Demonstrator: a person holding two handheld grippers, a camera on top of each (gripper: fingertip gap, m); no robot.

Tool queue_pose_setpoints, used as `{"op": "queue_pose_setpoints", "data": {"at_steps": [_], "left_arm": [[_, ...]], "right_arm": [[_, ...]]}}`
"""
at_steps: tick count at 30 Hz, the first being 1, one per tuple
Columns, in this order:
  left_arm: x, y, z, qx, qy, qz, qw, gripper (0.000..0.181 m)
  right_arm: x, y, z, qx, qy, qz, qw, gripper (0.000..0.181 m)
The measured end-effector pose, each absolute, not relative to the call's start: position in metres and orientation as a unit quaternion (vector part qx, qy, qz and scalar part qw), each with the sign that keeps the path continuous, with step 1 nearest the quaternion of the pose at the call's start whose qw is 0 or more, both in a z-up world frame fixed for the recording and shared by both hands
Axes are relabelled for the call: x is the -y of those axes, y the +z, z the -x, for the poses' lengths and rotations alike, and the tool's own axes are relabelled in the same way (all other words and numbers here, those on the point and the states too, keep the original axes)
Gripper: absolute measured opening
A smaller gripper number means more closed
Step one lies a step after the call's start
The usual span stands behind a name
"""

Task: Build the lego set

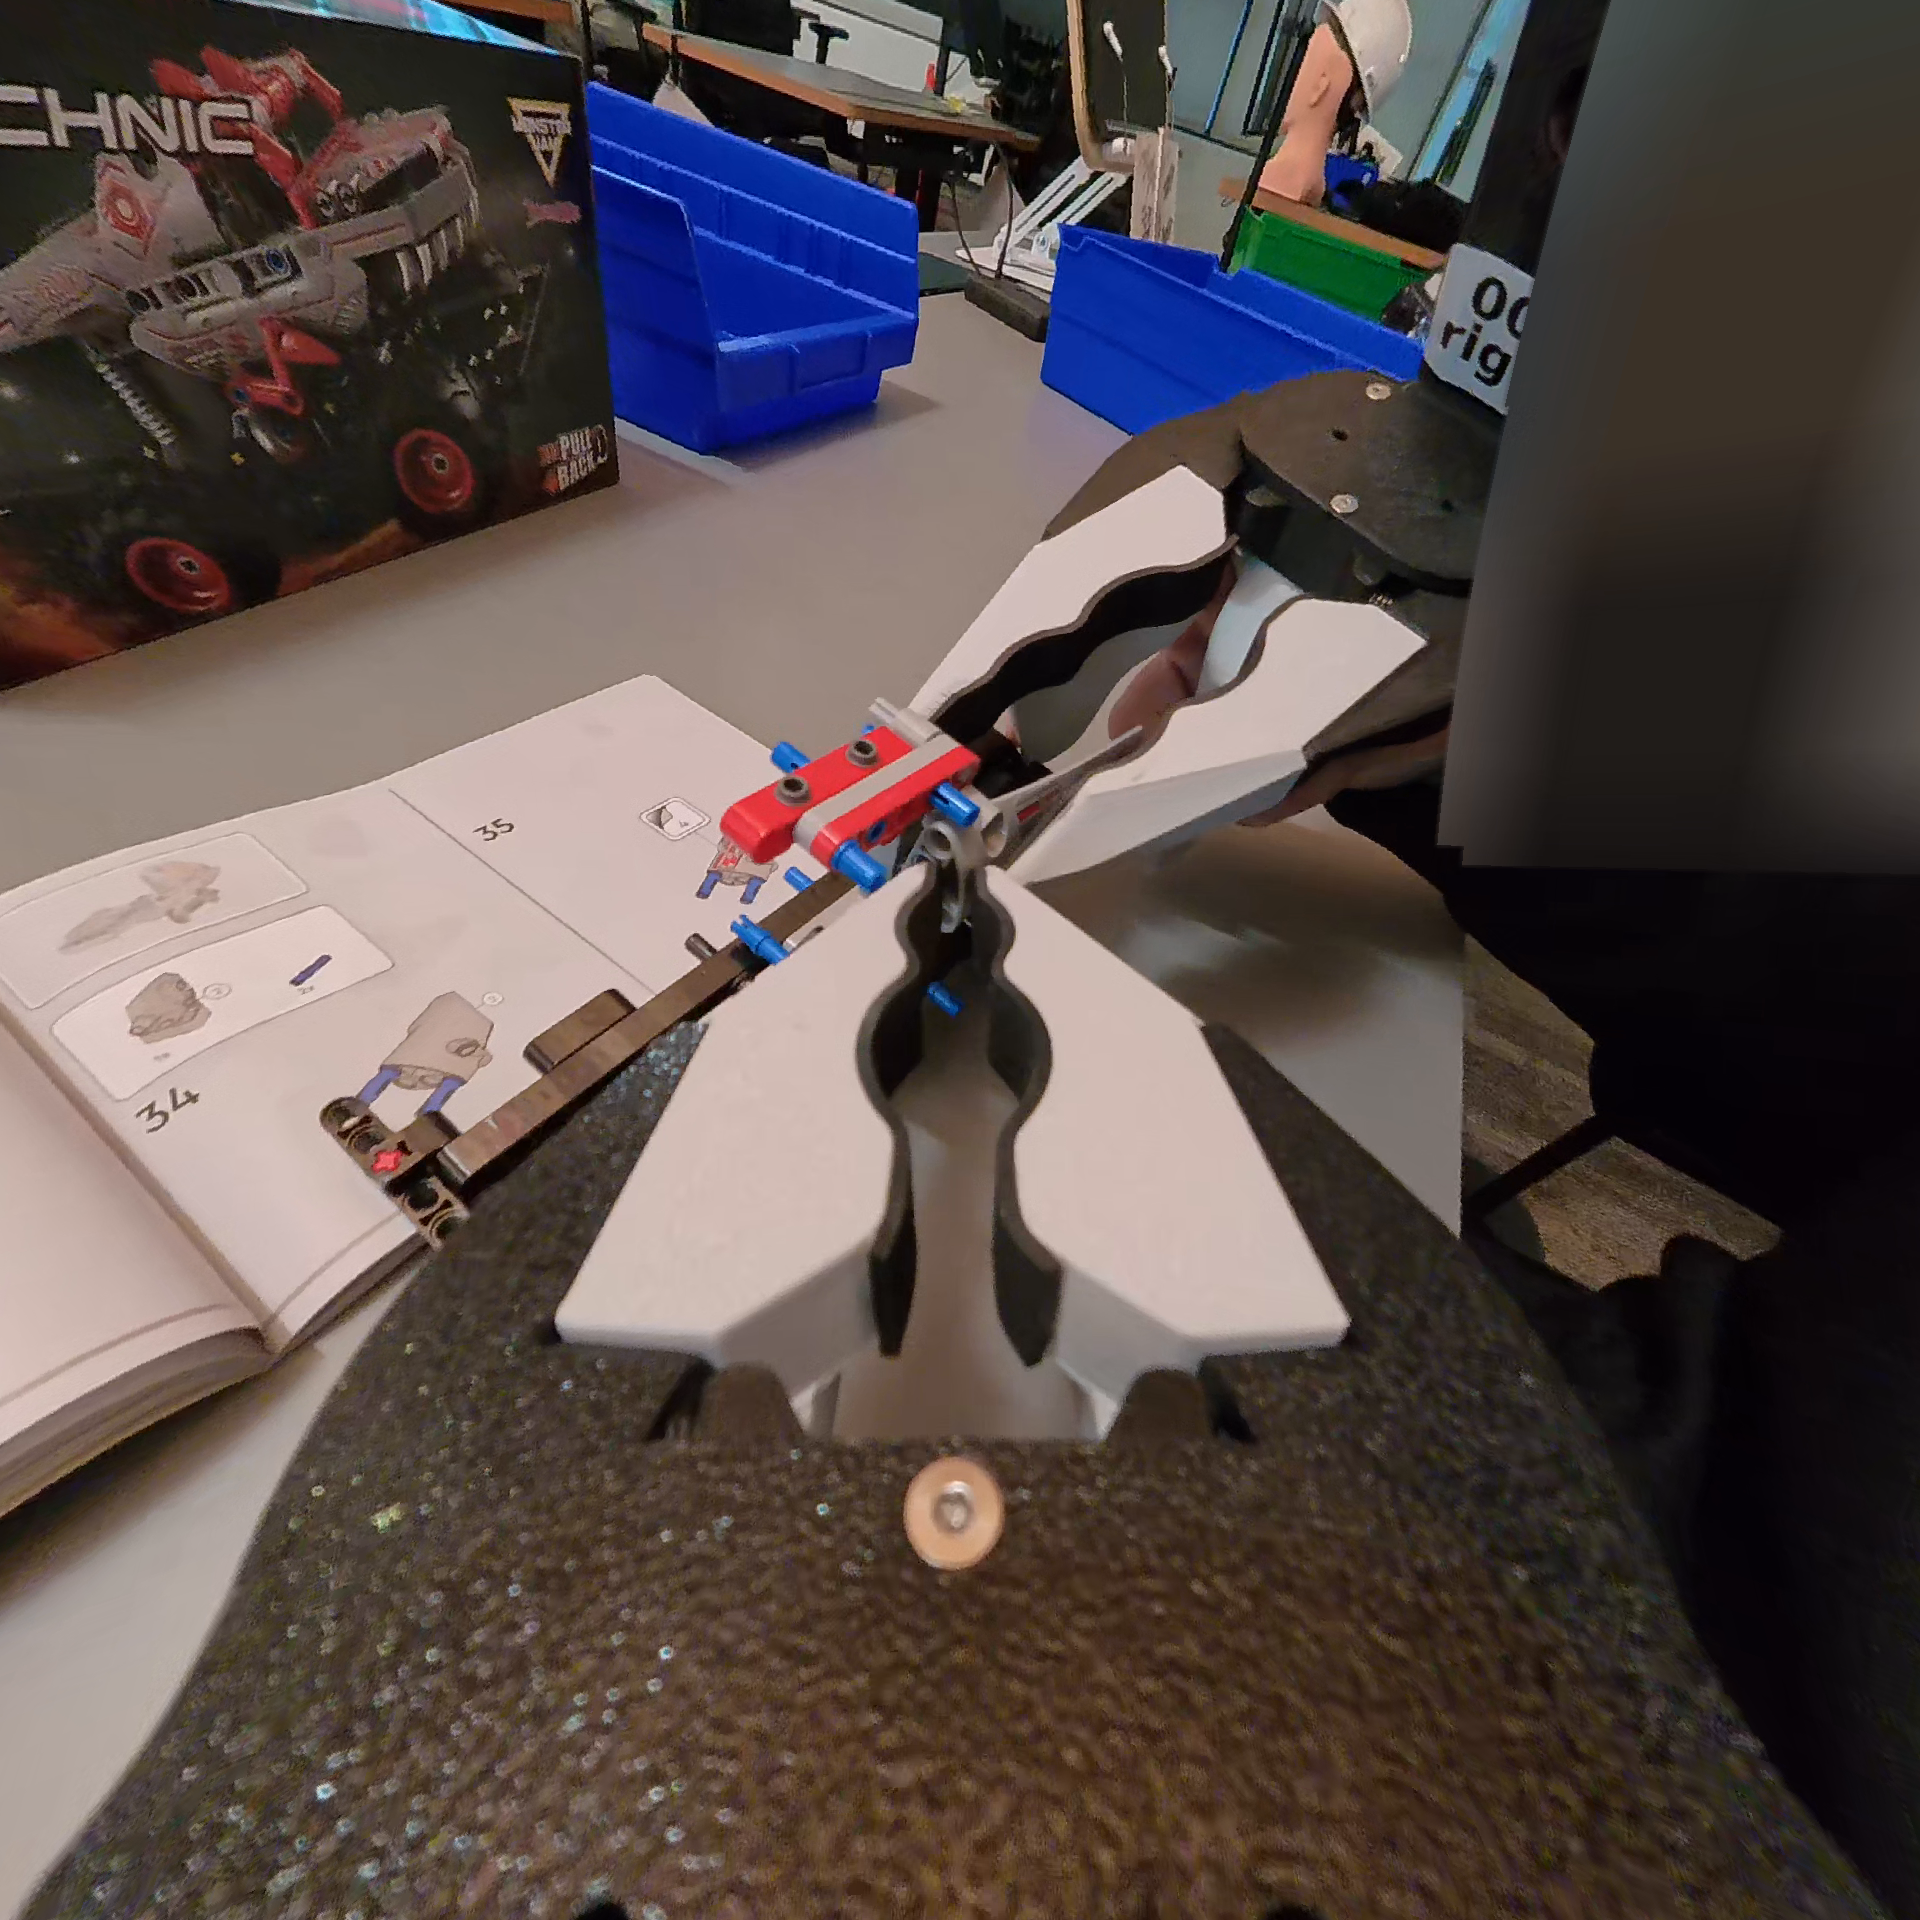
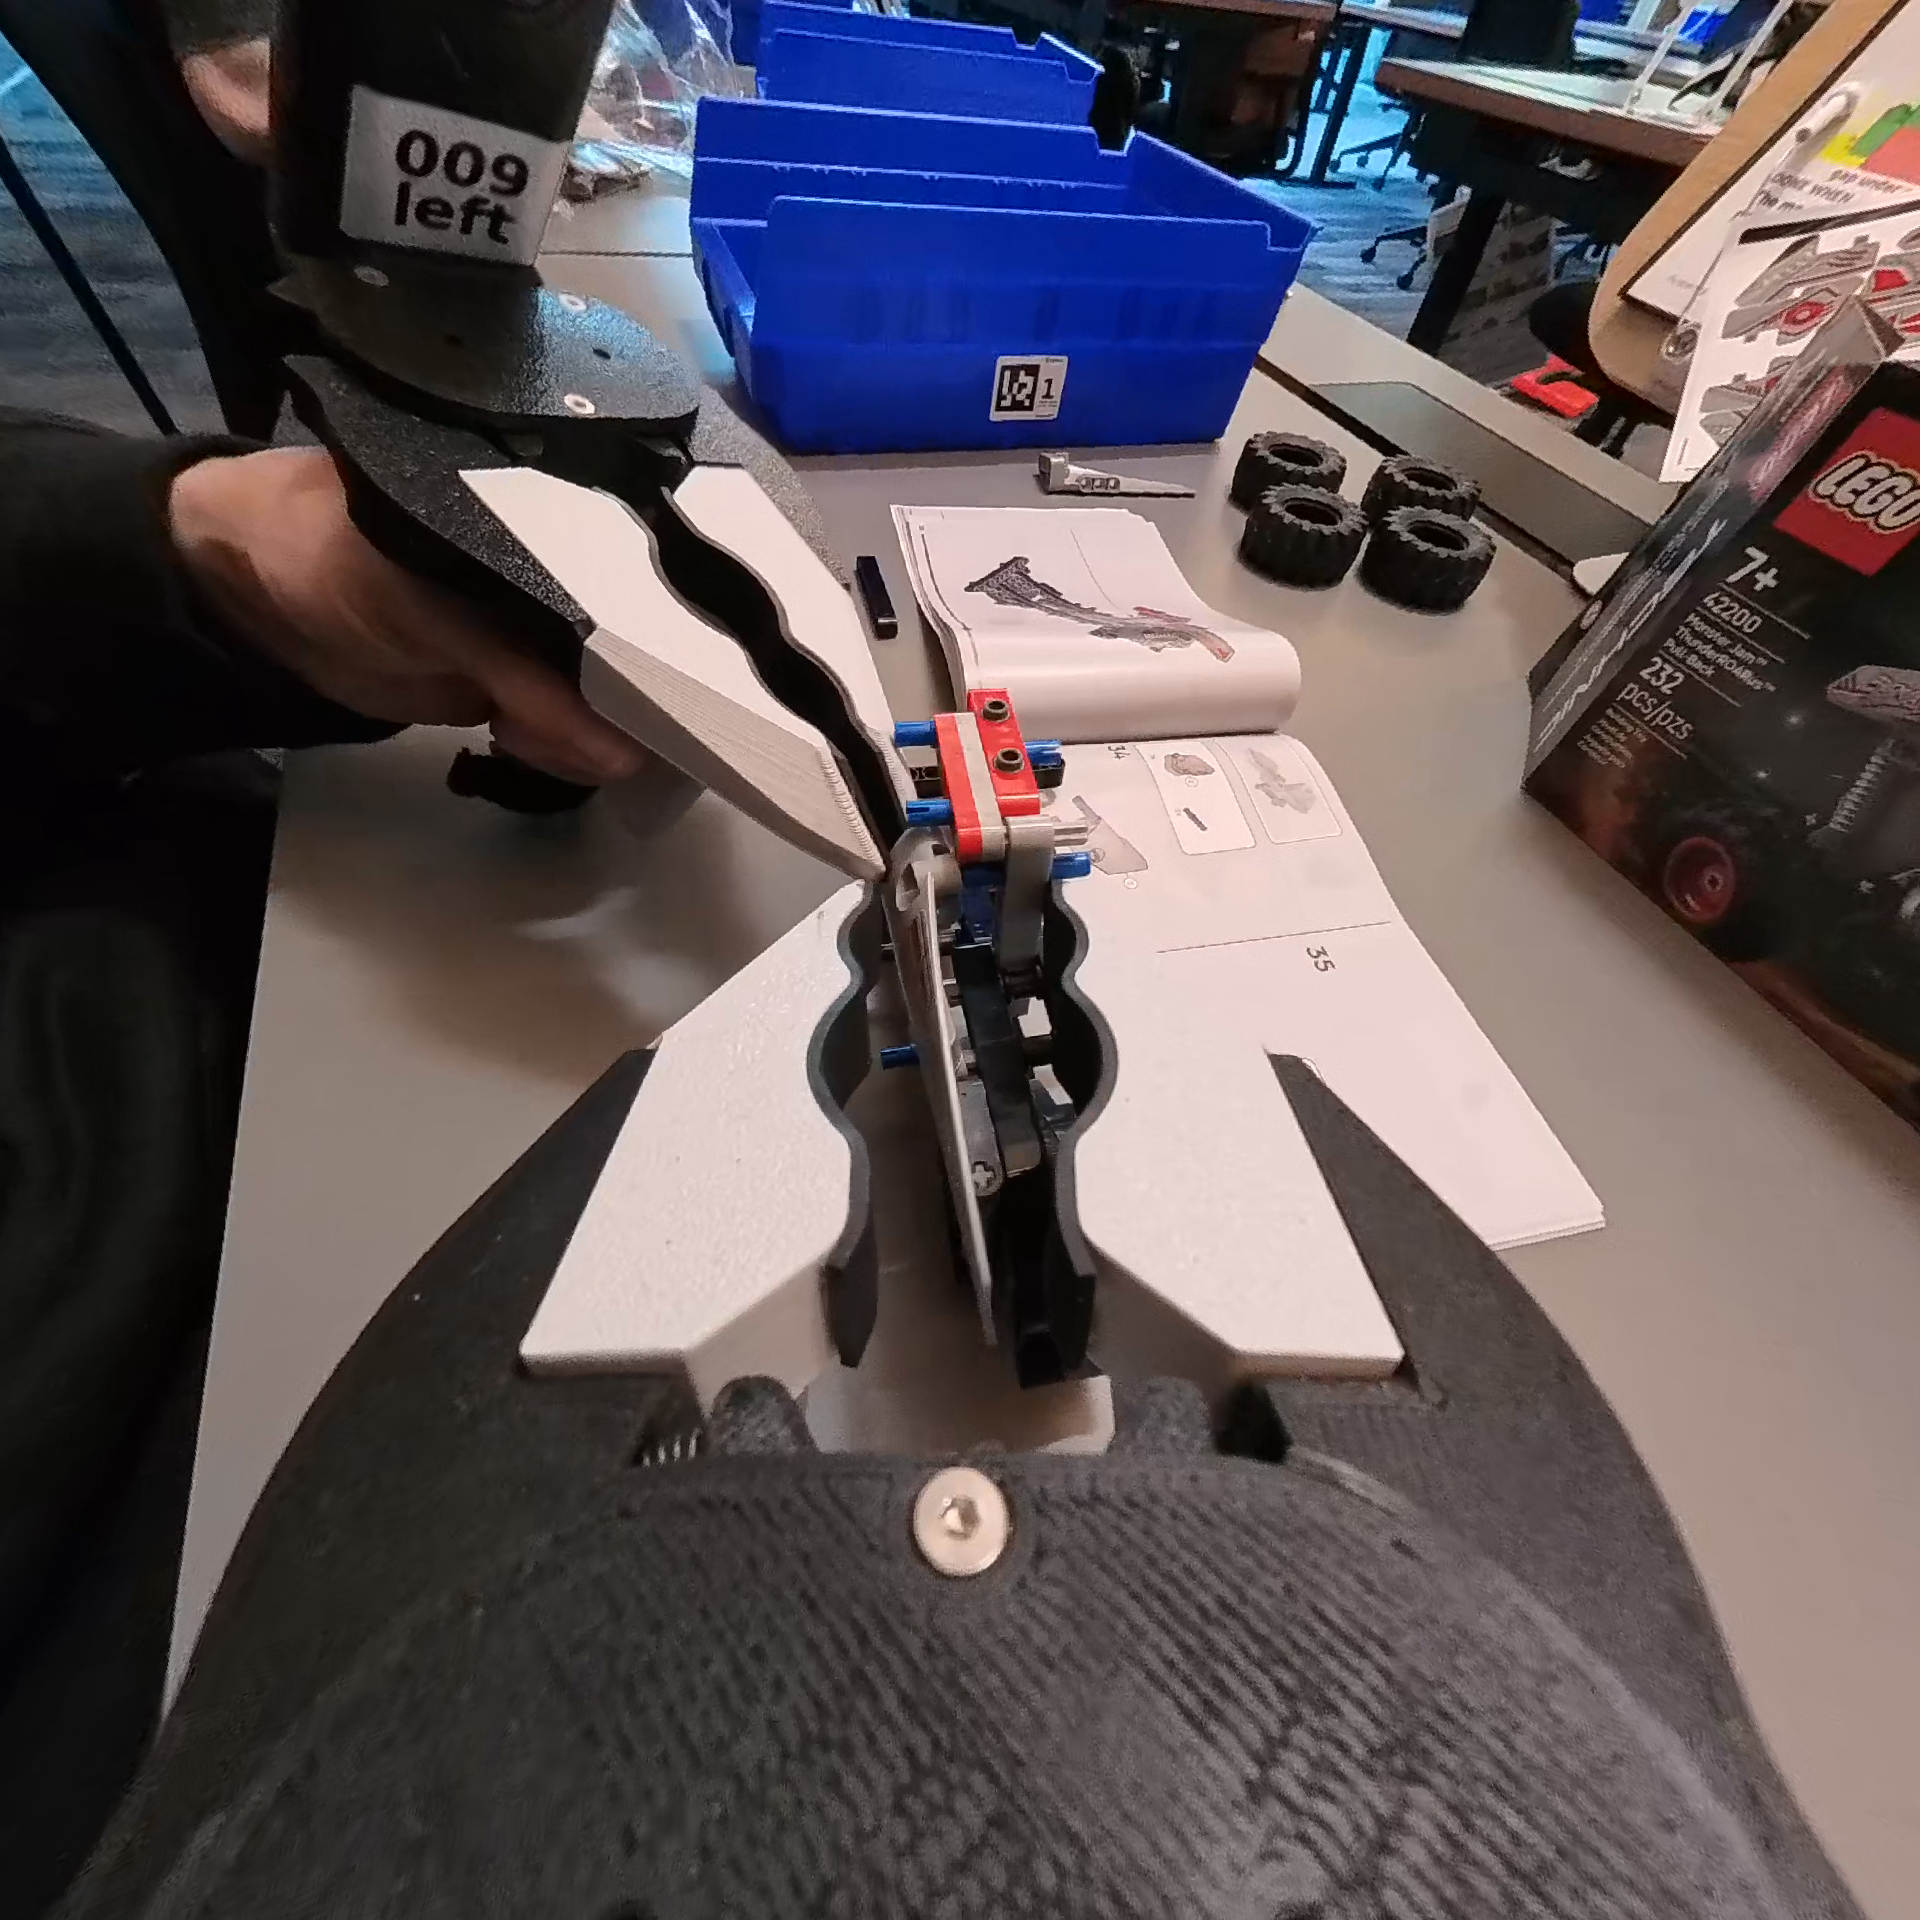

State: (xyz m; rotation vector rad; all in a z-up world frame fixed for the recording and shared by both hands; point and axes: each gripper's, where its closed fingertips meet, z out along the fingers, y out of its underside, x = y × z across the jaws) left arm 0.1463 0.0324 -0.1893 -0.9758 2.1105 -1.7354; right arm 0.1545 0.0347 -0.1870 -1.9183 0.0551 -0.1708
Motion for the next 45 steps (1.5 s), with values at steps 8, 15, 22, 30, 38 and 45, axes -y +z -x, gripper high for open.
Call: {"op": "queue_pose_setpoints", "data": {"at_steps": [8, 15, 22, 30, 38, 45], "left_arm": [[-0.036, -0.189, -0.147, -0.714, -0.599, 0.349, 0.092, 0.002], [-0.037, -0.186, -0.144, -0.705, -0.607, 0.358, 0.078, 0.007], [-0.065, -0.159, -0.146, -0.796, -0.489, 0.263, 0.241, 0.006], [-0.064, -0.174, -0.162, -0.89, -0.327, 0.017, 0.319, 0.034], [-0.066, -0.182, -0.175, -0.819, -0.135, -0.134, 0.541, 0.024], [-0.058, -0.175, -0.174, -0.723, -0.116, -0.136, 0.667, 0.01]], "right_arm": [[-0.034, -0.187, -0.152, -0.016, -0.062, 0.818, 0.572, 0.035], [-0.027, -0.174, -0.154, -0.014, -0.093, 0.8, 0.592, 0.035], [-0.027, -0.181, -0.147, 0.011, -0.093, 0.807, 0.584, 0.019], [-0.026, -0.187, -0.149, 0.004, -0.101, 0.812, 0.575, 0.011], [-0.027, -0.186, -0.147, -0.016, -0.071, 0.8, 0.595, 0.007], [-0.028, -0.185, -0.149, -0.025, -0.078, 0.799, 0.596, 0.008]]}}
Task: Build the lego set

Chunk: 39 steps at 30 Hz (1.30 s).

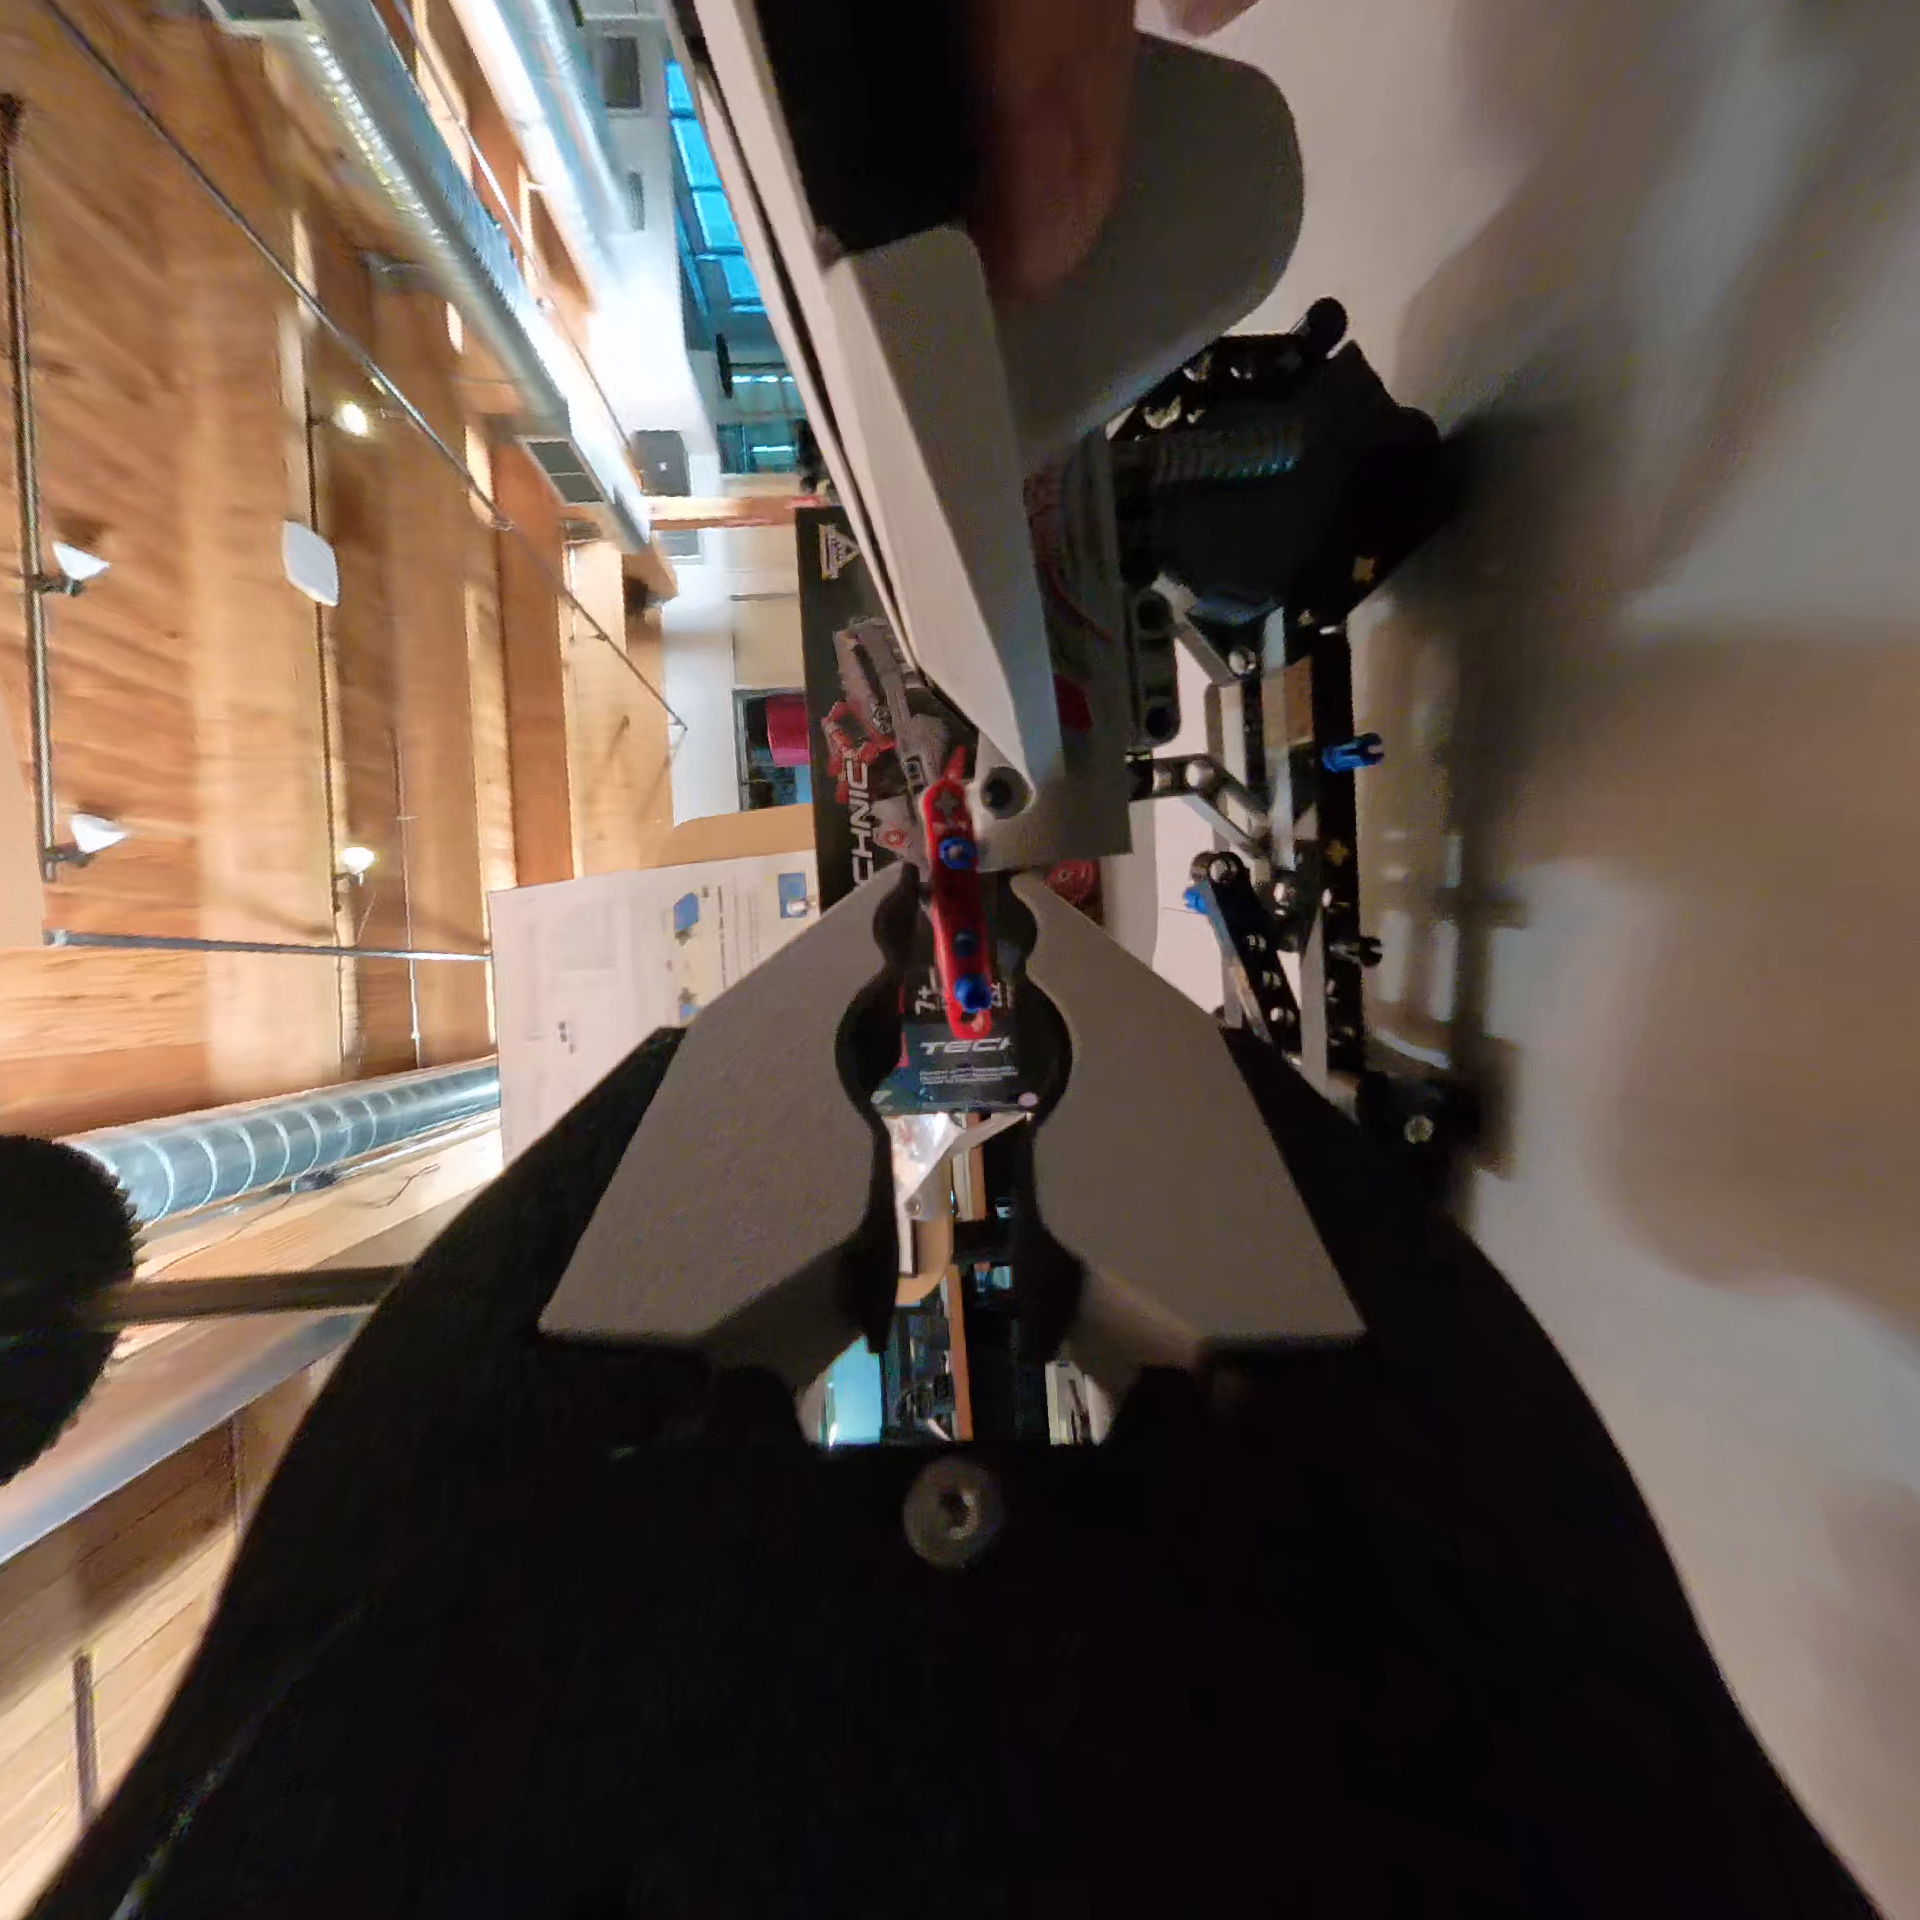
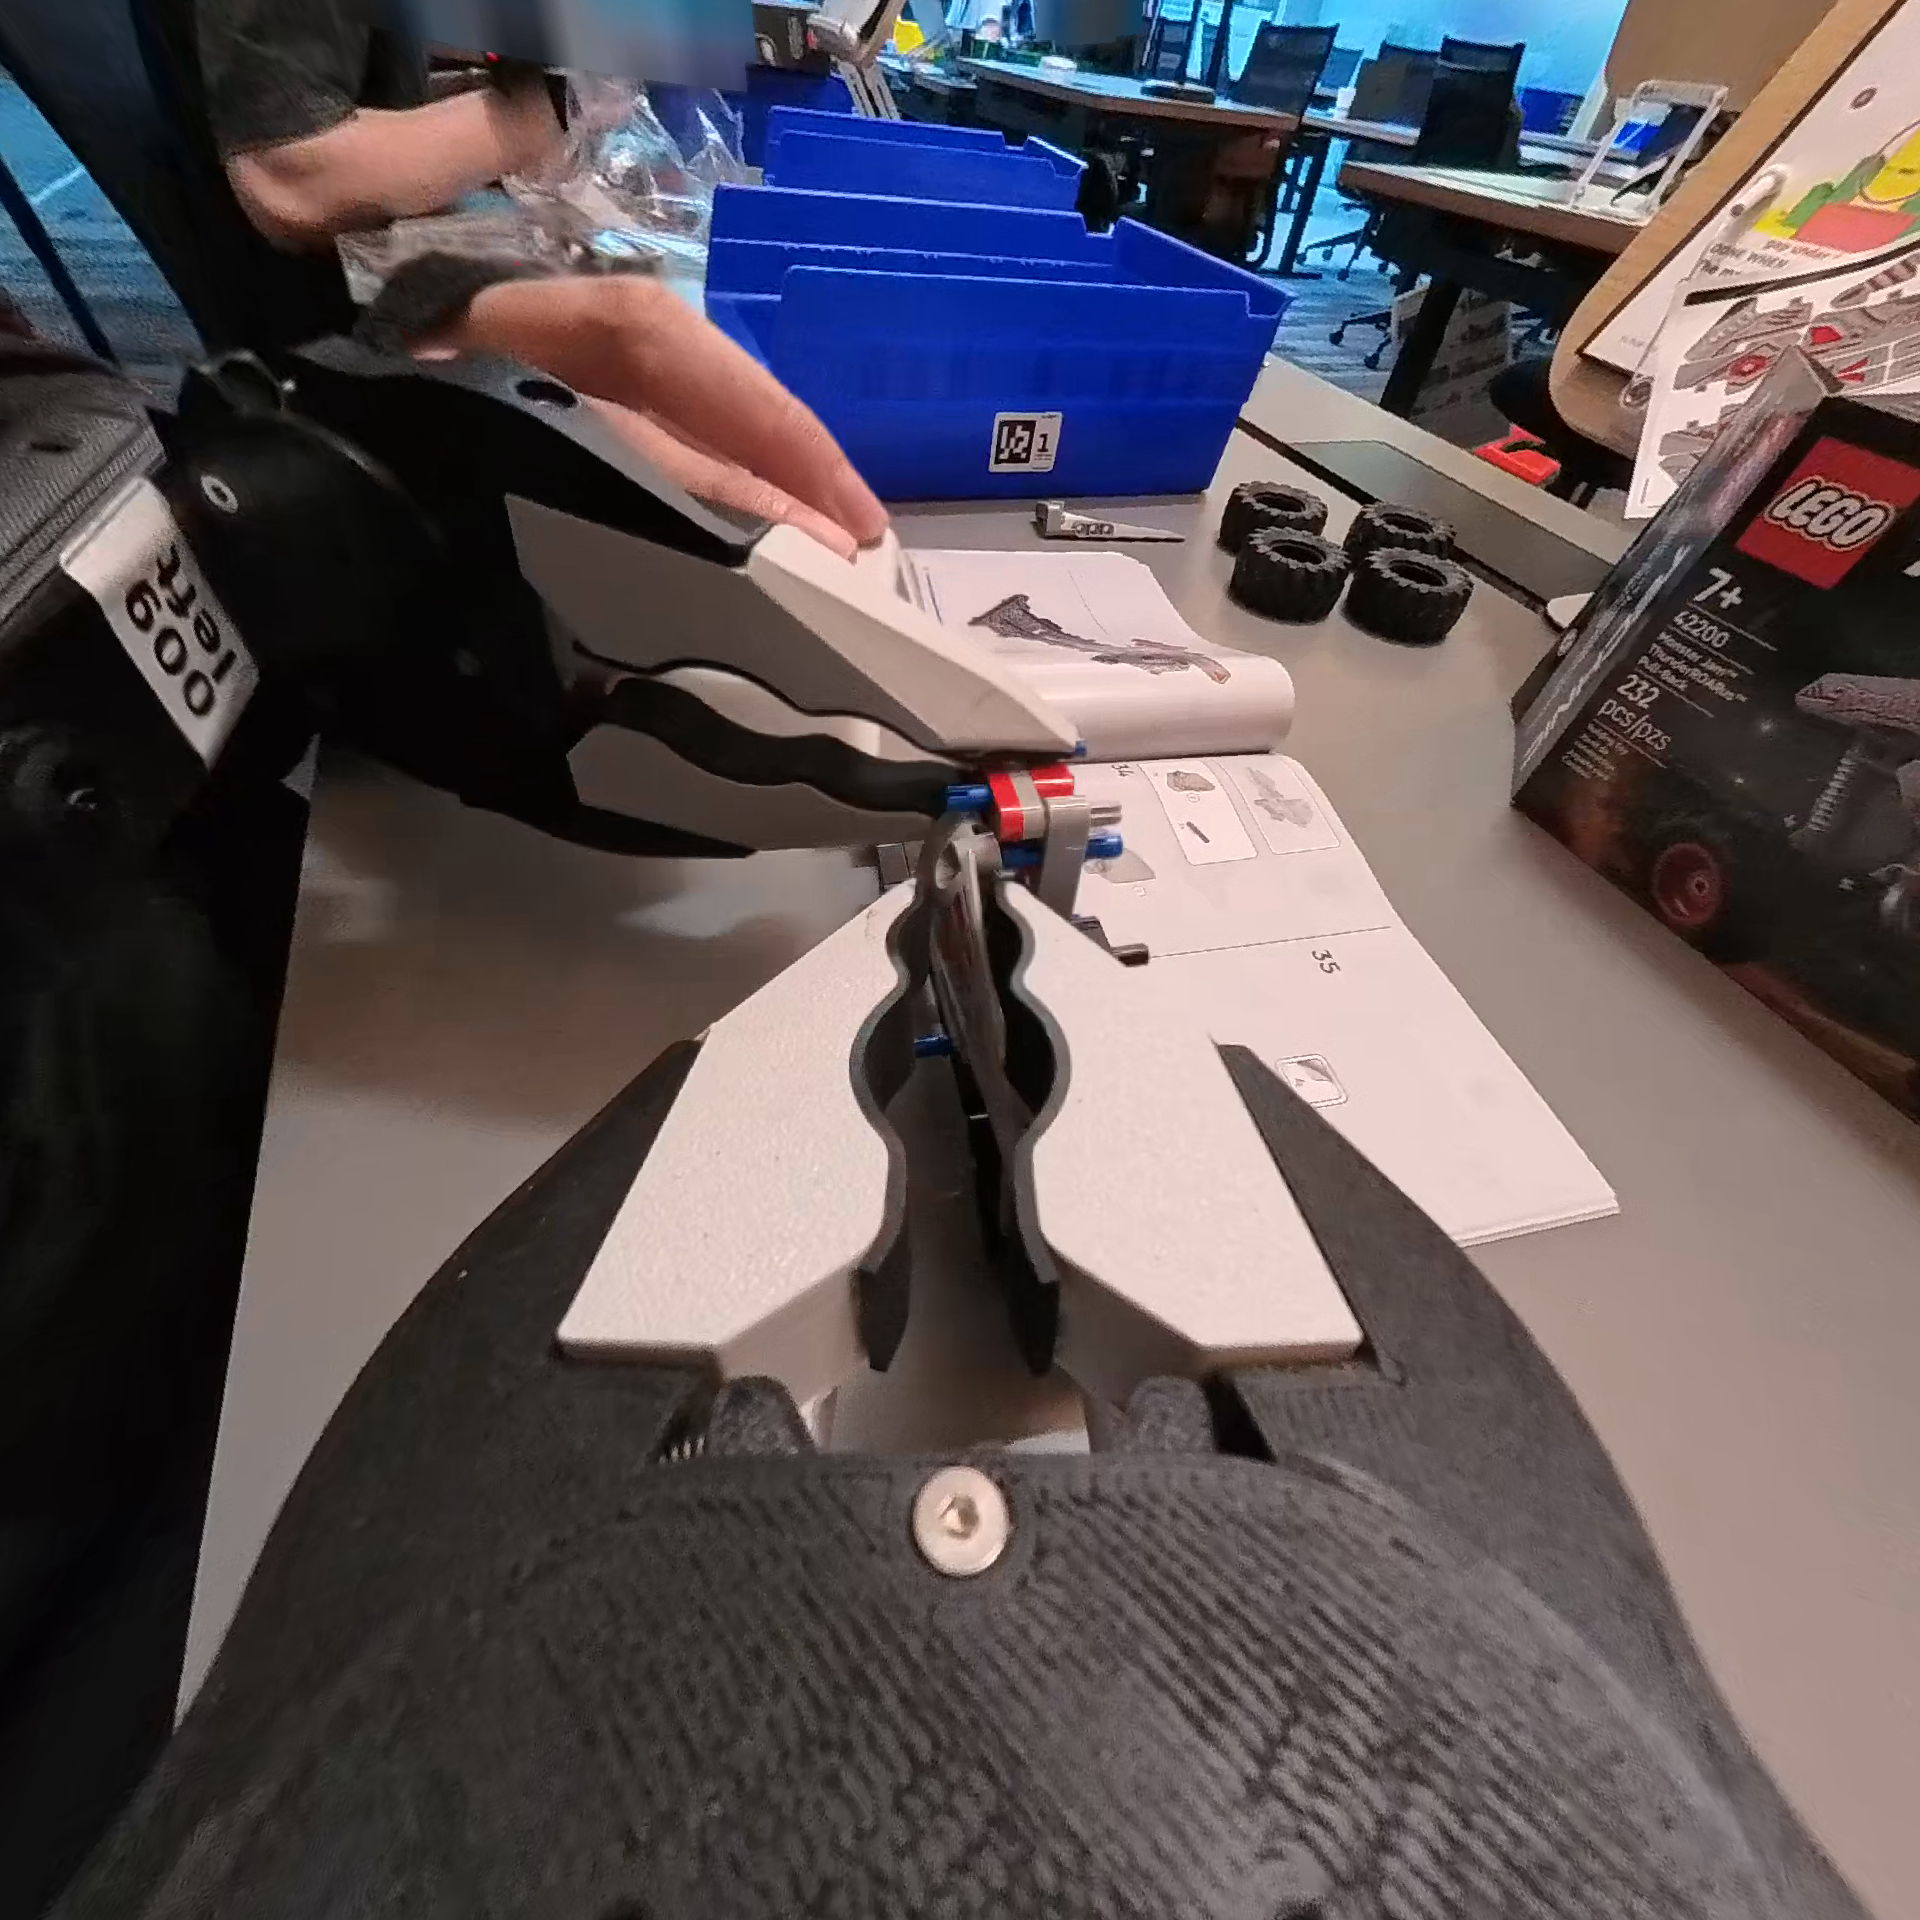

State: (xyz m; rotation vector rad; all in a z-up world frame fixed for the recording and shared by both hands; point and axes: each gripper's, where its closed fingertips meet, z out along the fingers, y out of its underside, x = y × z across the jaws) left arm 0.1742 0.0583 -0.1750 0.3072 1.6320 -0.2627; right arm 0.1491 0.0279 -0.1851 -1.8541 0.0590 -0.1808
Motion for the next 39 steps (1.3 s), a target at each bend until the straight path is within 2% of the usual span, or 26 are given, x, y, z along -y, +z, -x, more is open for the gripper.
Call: {"op": "queue_pose_setpoints", "data": {"at_steps": [7, 22, 26, 29, 35, 36, 37, 38, 39], "left_arm": [[-0.058, -0.173, -0.177, -0.716, -0.16, -0.11, 0.671, 0.006], [-0.058, -0.176, -0.176, -0.737, -0.276, -0.033, 0.616, 0.007], [-0.057, -0.176, -0.176, -0.734, -0.283, -0.025, 0.617, 0.007], [-0.058, -0.176, -0.177, -0.729, -0.282, -0.02, 0.623, 0.007], [-0.055, -0.176, -0.175, -0.723, -0.286, -0.032, 0.628, 0.007], [-0.054, -0.176, -0.175, -0.722, -0.285, -0.033, 0.629, 0.007], [-0.053, -0.176, -0.174, -0.721, -0.287, -0.036, 0.629, 0.007], [-0.051, -0.176, -0.172, -0.721, -0.293, -0.037, 0.627, 0.007], [-0.05, -0.176, -0.171, -0.721, -0.296, -0.037, 0.626, 0.007]], "right_arm": [[-0.03, -0.18, -0.154, -0.04, -0.095, 0.783, 0.613, 0.007], [-0.034, -0.183, -0.155, -0.071, -0.056, 0.789, 0.607, 0.003], [-0.034, -0.181, -0.157, -0.075, -0.061, 0.784, 0.613, 0.004], [-0.034, -0.18, -0.164, -0.092, -0.079, 0.774, 0.622, 0.012], [-0.032, -0.173, -0.166, -0.089, -0.041, 0.761, 0.642, 0.011], [-0.031, -0.169, -0.169, -0.096, -0.039, 0.754, 0.648, 0.013], [-0.031, -0.17, -0.175, -0.112, -0.043, 0.755, 0.645, 0.034], [-0.031, -0.175, -0.179, -0.116, -0.046, 0.764, 0.633, 0.046], [-0.033, -0.178, -0.176, -0.103, -0.04, 0.774, 0.623, 0.047]]}}
